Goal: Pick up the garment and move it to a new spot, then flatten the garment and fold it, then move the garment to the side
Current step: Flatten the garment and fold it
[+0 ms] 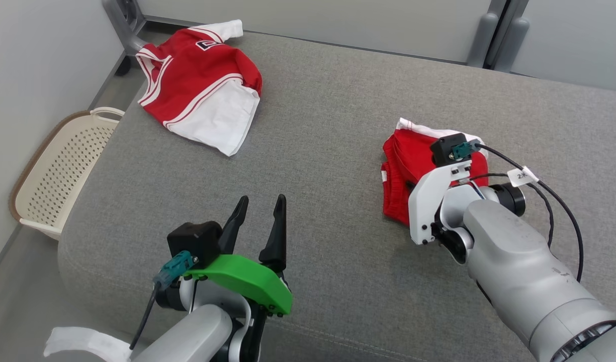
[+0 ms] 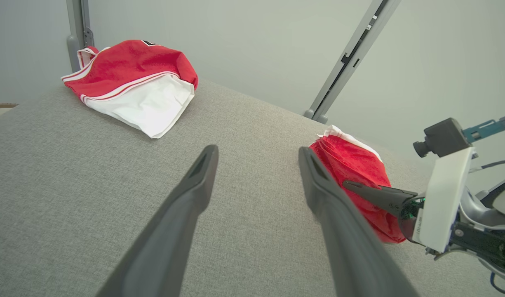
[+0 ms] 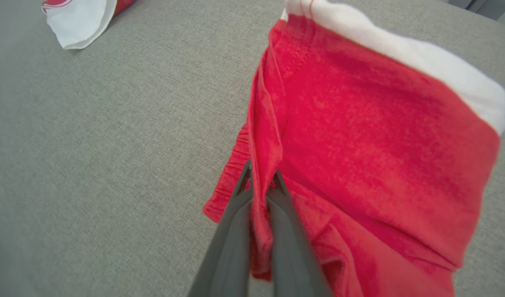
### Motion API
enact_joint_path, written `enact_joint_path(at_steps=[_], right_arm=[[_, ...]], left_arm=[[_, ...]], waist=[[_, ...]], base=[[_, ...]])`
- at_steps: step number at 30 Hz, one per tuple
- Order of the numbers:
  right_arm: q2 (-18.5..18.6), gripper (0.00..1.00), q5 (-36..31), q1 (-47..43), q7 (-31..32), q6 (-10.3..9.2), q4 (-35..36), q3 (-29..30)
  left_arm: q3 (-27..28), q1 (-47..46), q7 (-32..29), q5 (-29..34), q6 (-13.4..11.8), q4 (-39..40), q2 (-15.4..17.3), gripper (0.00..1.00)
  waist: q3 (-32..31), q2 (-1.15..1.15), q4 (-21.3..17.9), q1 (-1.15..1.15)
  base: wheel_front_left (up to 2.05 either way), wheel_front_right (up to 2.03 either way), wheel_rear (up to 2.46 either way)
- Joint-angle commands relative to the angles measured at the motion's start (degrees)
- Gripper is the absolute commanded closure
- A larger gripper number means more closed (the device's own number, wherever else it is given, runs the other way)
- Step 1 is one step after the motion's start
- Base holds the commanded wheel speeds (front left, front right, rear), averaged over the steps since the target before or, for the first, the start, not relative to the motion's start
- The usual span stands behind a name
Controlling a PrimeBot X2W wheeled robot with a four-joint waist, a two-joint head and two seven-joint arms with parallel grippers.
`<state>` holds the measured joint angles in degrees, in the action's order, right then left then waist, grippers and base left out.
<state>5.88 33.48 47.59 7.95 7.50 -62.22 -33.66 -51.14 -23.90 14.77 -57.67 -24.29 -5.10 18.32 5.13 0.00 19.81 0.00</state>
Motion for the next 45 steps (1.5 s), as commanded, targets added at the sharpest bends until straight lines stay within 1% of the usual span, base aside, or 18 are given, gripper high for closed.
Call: enact_joint_path(at_steps=[1, 2, 3, 4, 5, 10, 12, 17, 21, 24, 29, 30, 31, 32, 35, 39, 45], right_arm=[[-0.20, 1.00, -0.86, 0.80, -0.65, -0.02, -0.62, -0.38], [-0.29, 0.82, -1.19, 1.01, -0.81, -0.02, -1.23, -0.60], [-0.42, 0.56, -1.51, 1.17, -1.01, -0.02, -1.78, -0.92], [-0.55, 0.25, -1.90, 1.33, -1.32, -0.02, -2.18, -1.32], [-0.73, 0.00, -2.24, 1.44, -1.59, -0.02, -2.50, -1.73], [-1.59, 0.00, -2.54, 1.44, -2.58, -0.02, -1.70, -4.15], [-1.87, 0.00, -2.71, 1.30, -3.02, -0.02, -0.65, -5.56], [-1.84, 0.00, -0.43, 0.68, -5.01, -0.02, 3.40, -7.37], [0.60, 0.00, 1.33, 1.44, -7.16, -0.02, 6.20, -6.68], [3.35, 0.00, 2.43, 2.21, -8.99, -0.02, 7.46, -4.76], [8.36, 0.00, 2.70, 2.26, -11.79, -0.02, 6.30, -0.32], [9.10, 0.07, 2.57, 2.09, -12.26, -0.02, 5.77, 0.60], [9.66, 0.38, 2.46, 1.84, -12.77, -0.02, 5.29, 1.42], [10.08, 0.58, 2.28, 1.61, -13.19, -0.02, 4.84, 2.12], [10.14, 1.00, 2.23, 0.65, -13.64, -0.02, 3.79, 3.44], [9.00, 1.00, 1.79, -0.34, -13.44, -0.02, 3.29, 3.37], [6.42, 1.00, 0.44, -1.90, -12.53, -0.02, 2.12, 1.15]], left_arm=[[-0.05, -0.45, 0.15, 0.18, 0.23, -0.10, -0.20, 0.00], [-0.09, -0.49, 0.10, 0.17, 0.27, -0.14, -0.22, 0.00], [-0.11, -0.54, 0.07, 0.16, 0.32, -0.18, -0.23, 0.00], [-0.12, -0.60, 0.04, 0.14, 0.37, -0.21, -0.27, 0.00], [-0.11, -0.65, 0.05, 0.13, 0.39, -0.26, -0.27, 0.00], [0.16, -0.17, 0.06, -0.11, 0.04, -0.42, 0.12, 0.00], [0.16, 0.12, -0.03, -0.24, -0.06, -0.35, 0.21, 0.00], [0.32, 0.59, -0.25, -0.31, -0.49, 0.04, 0.64, 0.00], [0.32, 1.01, -0.35, -0.21, -0.98, 0.53, 1.11, 0.00], [0.37, 1.35, -0.41, -0.20, -1.29, 0.99, 1.43, 0.00], [0.03, 1.44, -0.58, 0.05, -1.55, 1.83, 1.60, 0.00], [-0.04, 1.46, -0.63, 0.11, -1.63, 1.99, 1.58, 0.00], [-0.06, 1.45, -0.64, 0.17, -1.71, 2.11, 1.56, 0.00], [-0.10, 1.42, -0.66, 0.19, -1.74, 2.26, 1.52, 0.00], [-0.19, 1.20, -0.71, 0.25, -1.62, 2.54, 1.48, 0.00], [-0.24, 0.69, -0.87, 0.20, -1.48, 2.66, 1.20, 0.00], [-0.15, -0.49, -0.84, 0.47, -1.09, 2.40, 0.60, 0.00]], waist=[[-0.01, 0.00, 0.00, 0.00], [-0.02, 0.00, 0.01, 0.00], [-0.02, 0.00, 0.00, 0.00], [-0.03, 0.00, -0.01, 0.00], [-0.07, 0.00, -0.07, 0.00], [-0.74, 0.00, -0.99, 0.00], [-1.00, 0.00, -1.57, 0.00], [-1.52, 0.00, -3.39, 0.00], [-1.76, 0.00, -4.76, 0.00], [-1.87, 0.00, -5.56, 0.00], [-1.66, 0.00, -6.32, 0.00], [-1.52, 0.00, -6.38, 0.00], [-1.38, 0.00, -6.41, 0.00], [-1.19, 0.00, -6.42, 0.00], [-0.45, 0.00, -6.23, 0.00], [0.48, 0.00, -5.46, 0.00], [2.41, 0.00, -2.60, 0.00]], base=[[0.00, 0.00, 0.00], [0.00, 0.00, 0.00], [0.00, 0.00, 0.00], [0.00, 0.00, 0.00], [0.00, 0.00, 0.00], [0.00, 0.00, 0.00], [0.00, 0.00, 0.00], [0.00, 0.00, 0.00], [0.00, 0.00, 0.00], [0.00, 0.00, 0.00], [0.00, 0.00, 0.00], [0.00, 0.00, 0.00], [0.00, 0.00, 0.00], [0.00, 0.00, 0.00], [0.00, 0.00, 0.00], [0.00, 0.00, 0.00], [0.00, 0.00, 0.00]])
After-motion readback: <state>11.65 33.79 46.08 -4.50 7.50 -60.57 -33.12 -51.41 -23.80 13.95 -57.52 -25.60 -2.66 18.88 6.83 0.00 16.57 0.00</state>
